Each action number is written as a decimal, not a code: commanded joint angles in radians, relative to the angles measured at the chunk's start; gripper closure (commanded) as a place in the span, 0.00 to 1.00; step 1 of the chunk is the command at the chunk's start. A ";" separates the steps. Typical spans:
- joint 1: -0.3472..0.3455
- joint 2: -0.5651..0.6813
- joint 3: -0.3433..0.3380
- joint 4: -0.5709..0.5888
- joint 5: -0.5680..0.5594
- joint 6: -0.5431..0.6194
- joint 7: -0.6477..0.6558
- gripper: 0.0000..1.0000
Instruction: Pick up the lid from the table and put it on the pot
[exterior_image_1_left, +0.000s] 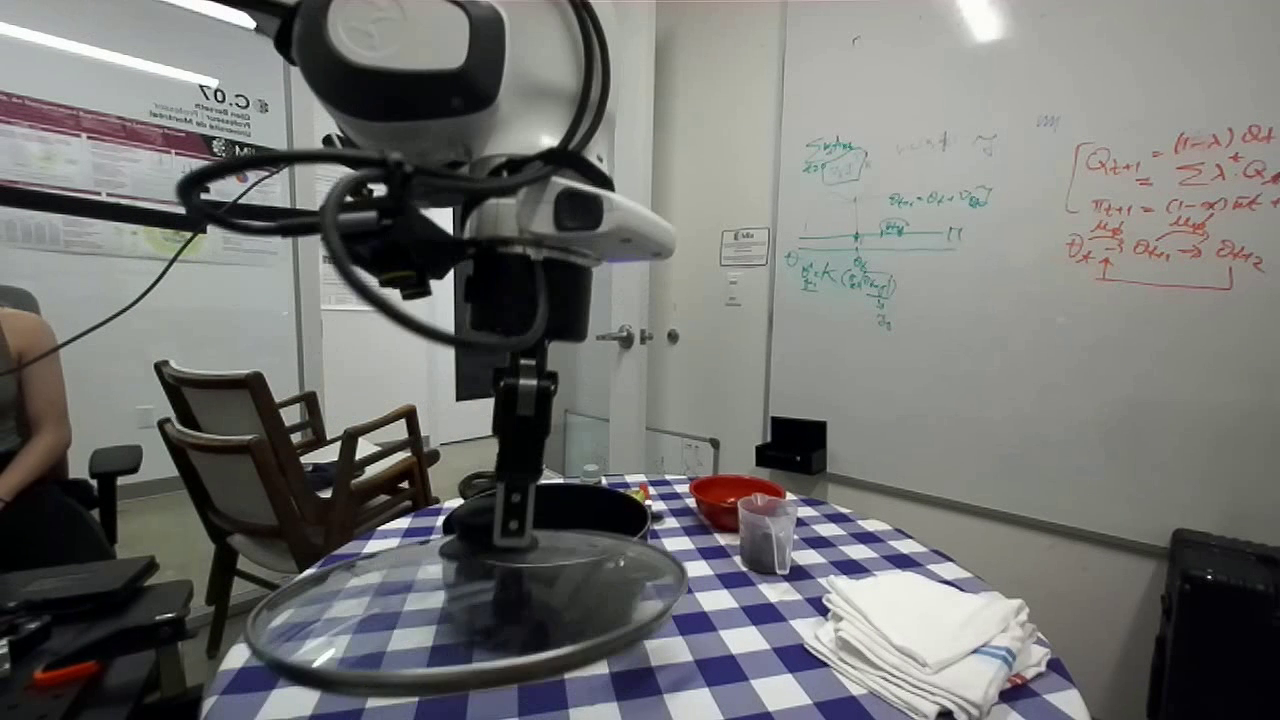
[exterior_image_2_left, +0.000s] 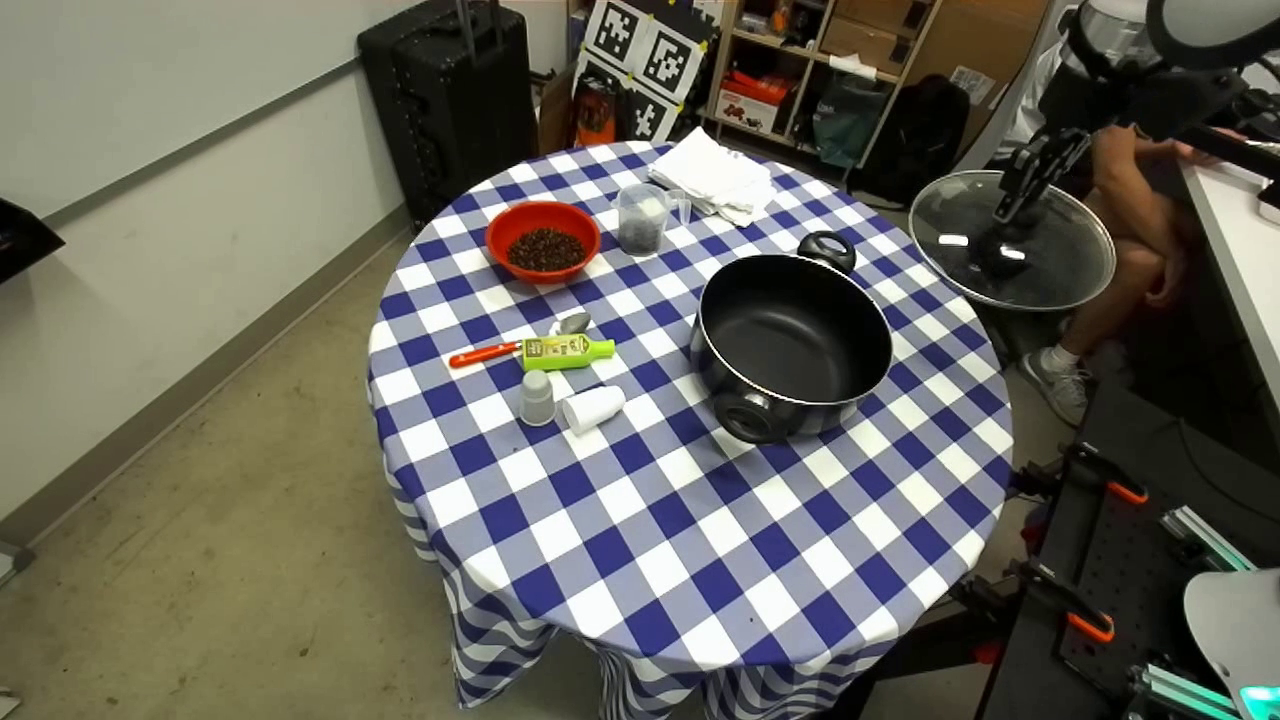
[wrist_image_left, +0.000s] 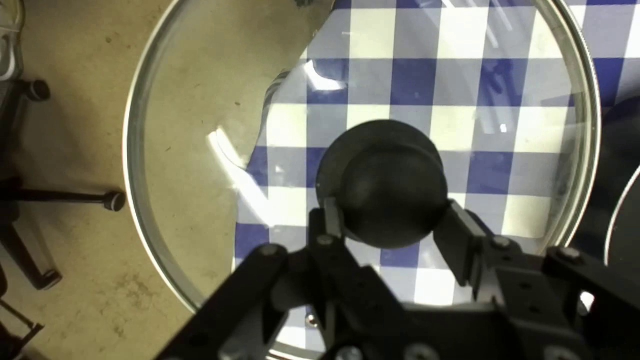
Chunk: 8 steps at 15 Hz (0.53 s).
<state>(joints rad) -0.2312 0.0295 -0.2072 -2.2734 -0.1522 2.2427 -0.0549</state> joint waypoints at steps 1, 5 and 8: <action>0.046 -0.025 0.033 0.117 -0.050 -0.090 0.010 0.77; 0.088 -0.008 0.074 0.219 -0.055 -0.107 -0.035 0.77; 0.124 0.018 0.110 0.265 -0.027 -0.085 -0.096 0.77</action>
<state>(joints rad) -0.1365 0.0178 -0.1210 -2.0811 -0.1868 2.1770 -0.0906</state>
